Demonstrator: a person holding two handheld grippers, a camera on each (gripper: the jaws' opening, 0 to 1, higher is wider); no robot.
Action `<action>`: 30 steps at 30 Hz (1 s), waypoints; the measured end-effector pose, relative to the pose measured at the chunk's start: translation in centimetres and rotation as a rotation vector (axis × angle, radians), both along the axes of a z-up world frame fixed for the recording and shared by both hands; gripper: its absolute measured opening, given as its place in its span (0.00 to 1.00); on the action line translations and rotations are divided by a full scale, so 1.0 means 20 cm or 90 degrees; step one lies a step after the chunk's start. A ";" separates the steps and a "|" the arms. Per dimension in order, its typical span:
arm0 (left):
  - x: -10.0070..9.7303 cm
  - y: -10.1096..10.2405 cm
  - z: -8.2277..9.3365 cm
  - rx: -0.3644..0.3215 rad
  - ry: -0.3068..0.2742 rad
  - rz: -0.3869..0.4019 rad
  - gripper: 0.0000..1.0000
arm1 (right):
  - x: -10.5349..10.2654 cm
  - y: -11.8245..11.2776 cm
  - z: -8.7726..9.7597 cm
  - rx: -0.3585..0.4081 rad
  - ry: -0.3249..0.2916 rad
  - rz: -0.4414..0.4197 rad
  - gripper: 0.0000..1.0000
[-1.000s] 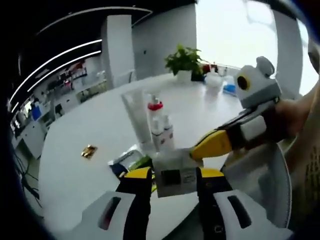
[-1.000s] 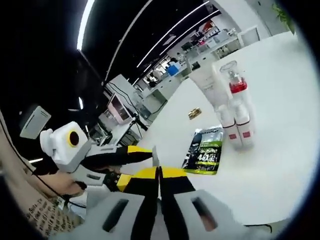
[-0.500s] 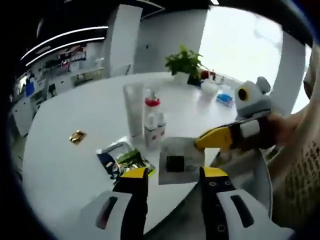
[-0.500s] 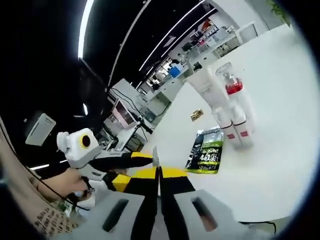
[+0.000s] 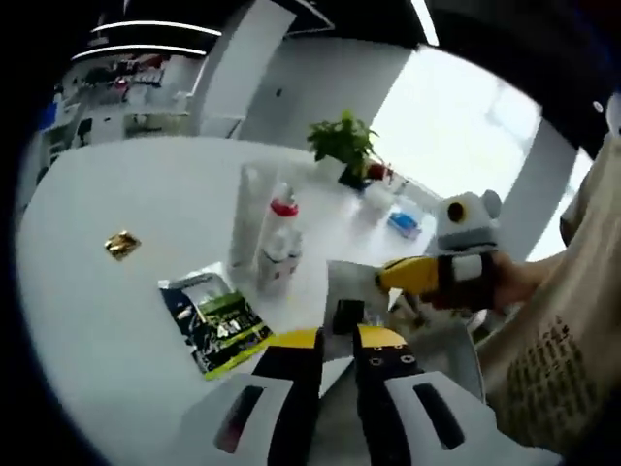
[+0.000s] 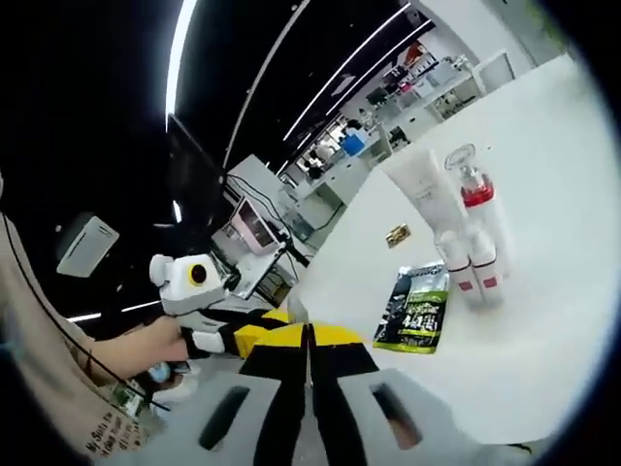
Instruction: Arrange the skincare products in the storage area until every visible bottle or jar stands upright without overlapping.
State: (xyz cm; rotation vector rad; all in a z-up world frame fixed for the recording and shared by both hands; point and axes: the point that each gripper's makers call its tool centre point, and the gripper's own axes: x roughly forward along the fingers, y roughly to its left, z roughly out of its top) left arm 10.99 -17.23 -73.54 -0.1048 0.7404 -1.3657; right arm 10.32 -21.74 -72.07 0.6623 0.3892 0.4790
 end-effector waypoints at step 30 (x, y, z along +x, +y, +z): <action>0.41 0.45 -0.27 -0.018 0.278 0.253 0.00 | 0.53 0.46 -0.26 -0.486 -0.109 0.171 0.01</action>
